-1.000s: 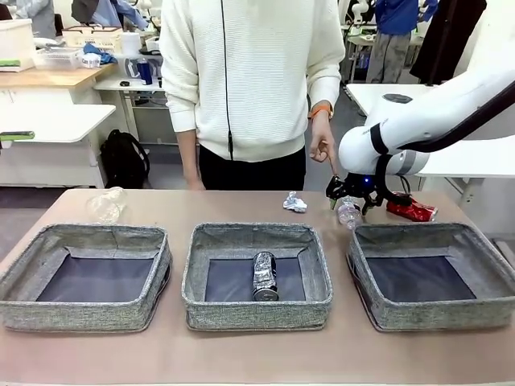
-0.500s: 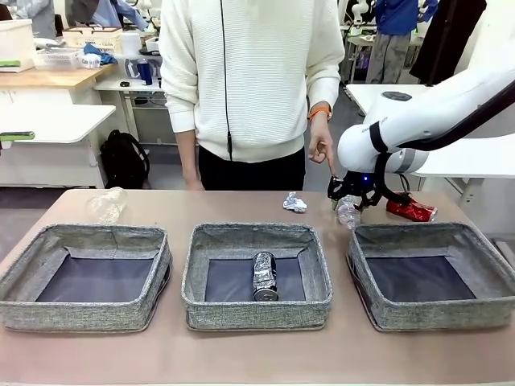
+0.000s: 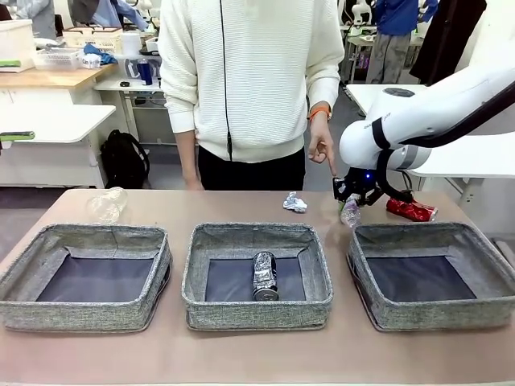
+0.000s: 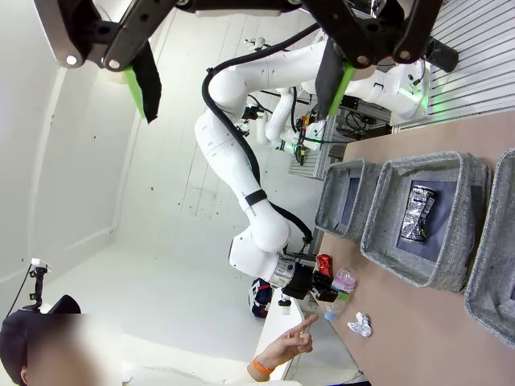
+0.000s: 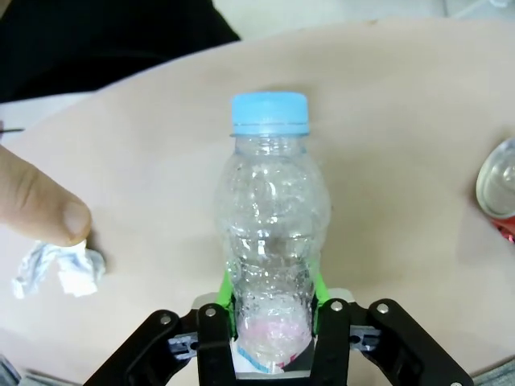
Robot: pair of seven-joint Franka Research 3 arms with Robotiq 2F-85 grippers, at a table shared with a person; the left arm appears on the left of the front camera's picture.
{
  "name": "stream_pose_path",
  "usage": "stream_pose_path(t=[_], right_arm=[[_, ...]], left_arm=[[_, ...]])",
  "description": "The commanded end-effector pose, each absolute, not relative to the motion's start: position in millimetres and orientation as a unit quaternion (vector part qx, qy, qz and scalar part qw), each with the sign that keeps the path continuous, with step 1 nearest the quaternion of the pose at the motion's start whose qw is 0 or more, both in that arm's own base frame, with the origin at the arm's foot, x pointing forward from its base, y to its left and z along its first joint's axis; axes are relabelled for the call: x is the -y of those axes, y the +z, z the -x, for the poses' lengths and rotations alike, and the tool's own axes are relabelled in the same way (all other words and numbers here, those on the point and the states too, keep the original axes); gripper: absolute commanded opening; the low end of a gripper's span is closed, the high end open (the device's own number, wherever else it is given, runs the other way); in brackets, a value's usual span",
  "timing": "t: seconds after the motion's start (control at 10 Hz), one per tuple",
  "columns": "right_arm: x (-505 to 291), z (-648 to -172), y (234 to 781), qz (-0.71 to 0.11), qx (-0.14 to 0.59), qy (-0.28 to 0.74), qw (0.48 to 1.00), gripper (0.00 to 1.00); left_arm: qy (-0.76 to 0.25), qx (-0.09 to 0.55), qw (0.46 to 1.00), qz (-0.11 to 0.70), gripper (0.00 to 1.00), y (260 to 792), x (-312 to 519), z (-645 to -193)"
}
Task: Sort the waste into the appropriate baskets.
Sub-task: Pick up the waste item pointed out by the person.
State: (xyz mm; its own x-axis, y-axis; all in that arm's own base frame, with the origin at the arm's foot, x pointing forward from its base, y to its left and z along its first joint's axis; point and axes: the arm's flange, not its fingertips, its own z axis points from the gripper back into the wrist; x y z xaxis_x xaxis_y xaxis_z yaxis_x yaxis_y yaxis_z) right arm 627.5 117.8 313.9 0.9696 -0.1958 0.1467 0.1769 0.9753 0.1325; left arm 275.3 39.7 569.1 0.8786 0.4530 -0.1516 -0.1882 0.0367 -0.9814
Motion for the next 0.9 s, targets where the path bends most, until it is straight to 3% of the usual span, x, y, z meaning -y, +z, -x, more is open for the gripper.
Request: stream_pose_path(t=[0.0, 0.3, 0.4, 0.7, 0.8], right_arm=[[-114.9, -626.5, 310.9, -0.046, 0.076, -0.113, 0.99, 0.42], [-109.6, -625.9, 316.5, -0.049, 0.077, -0.119, 0.989, 0.42], [-95.2, -615.0, 347.7, -0.051, 0.097, -0.132, 0.985, 0.42], [-49.6, -517.2, 488.3, -0.074, 0.125, -0.168, 0.975, 0.42], [-50.4, -468.8, 519.7, -0.116, 0.085, -0.166, 0.976, 0.42]], left_arm=[[0.216, 0.104, 0.709, 0.663, 1.0, 571.0, -40.7, -274.8], [0.216, 0.104, 0.709, 0.663, 1.0, 571.0, -40.7, -274.8], [0.216, 0.104, 0.709, 0.663, 1.0, 571.0, -40.7, -274.8], [0.216, 0.104, 0.709, 0.663, 1.0, 571.0, -40.7, -274.8], [0.216, 0.104, 0.709, 0.663, 1.0, 571.0, -40.7, -274.8]])
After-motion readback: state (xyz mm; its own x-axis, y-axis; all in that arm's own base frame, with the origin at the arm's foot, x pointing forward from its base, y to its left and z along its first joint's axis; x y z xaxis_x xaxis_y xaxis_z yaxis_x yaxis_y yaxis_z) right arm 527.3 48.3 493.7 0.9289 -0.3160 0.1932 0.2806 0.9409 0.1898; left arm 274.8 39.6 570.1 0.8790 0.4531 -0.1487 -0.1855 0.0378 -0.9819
